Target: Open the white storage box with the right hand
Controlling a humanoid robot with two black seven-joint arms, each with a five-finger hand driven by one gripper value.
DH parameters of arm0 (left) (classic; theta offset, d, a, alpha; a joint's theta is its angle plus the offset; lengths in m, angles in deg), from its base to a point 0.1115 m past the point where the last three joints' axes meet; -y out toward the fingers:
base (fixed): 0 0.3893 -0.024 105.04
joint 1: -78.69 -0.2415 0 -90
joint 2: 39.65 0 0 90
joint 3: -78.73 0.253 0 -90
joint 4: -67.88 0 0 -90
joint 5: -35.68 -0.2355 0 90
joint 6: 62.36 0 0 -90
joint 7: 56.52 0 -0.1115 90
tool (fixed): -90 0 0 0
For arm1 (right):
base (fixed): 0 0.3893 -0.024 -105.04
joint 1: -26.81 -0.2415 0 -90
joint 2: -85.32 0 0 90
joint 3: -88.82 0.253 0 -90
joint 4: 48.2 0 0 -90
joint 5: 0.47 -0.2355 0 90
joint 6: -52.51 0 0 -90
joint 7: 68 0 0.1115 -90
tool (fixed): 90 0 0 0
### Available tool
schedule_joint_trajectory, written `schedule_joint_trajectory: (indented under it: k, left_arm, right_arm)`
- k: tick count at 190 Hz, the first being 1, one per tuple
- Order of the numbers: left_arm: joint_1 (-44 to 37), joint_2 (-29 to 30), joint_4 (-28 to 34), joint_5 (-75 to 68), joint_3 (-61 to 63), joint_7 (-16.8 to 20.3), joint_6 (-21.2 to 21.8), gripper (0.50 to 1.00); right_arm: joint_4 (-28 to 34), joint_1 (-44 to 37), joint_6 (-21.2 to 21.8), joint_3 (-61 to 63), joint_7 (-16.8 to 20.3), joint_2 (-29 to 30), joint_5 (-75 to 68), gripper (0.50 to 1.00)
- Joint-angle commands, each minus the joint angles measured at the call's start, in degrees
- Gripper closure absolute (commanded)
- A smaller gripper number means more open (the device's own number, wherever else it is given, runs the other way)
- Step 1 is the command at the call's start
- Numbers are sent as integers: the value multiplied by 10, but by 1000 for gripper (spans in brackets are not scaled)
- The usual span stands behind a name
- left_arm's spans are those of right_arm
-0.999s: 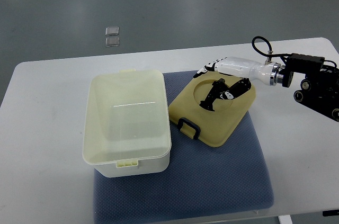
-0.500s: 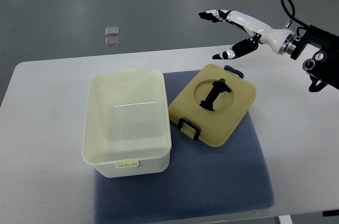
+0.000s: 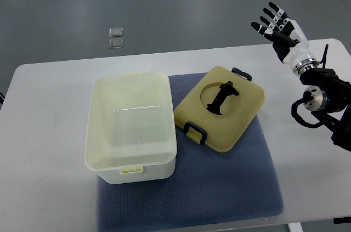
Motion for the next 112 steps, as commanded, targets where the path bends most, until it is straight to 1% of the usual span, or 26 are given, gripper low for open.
schedule_joint_trajectory:
  k: [1,4,18,24,32,44,54,72,89,99,112]
  left_arm:
    - [0,0,0,0,0,0,0,500]
    - [0,0,0,0,0,0,0,500]
    - [0,0,0,0,0,0,0,500]
    - [0,0,0,0,0,0,0,500]
    - [0,0,0,0,0,0,0,500]
    - [0,0,0,0,0,0,0,500]
    - [0,0,0,0,0,0,0,500]
    - [0,0,0,0,0,0,0,500]
    - [0,0,0,0,0,0,0,500]
    - [0,0,0,0,0,0,0,500]
    - [0,0,0,0,0,0,0,500]
  right_arm:
    - [-1,13,20,-5,16,17,-3,572]
    - [-1,14,26,-5,18,17,-3,572]
    - [-1,24,94,-4,19,21,1,572]
    - [-2,26,111,-2,19,26,3,572]
    - [-3,26,120,1,19,33,3,572]
    - [-5,26,115,4,16,44,3,572]
    - [-7,27,102,6,11,55,3,570]
    - [-9,29,78,6,10,61,3,570]
    - [-15,32,69,7,6,62,2,570]
    - [-17,35,67,7,-3,67,2,570]
    - [-17,37,66,7,-25,70,2,570]
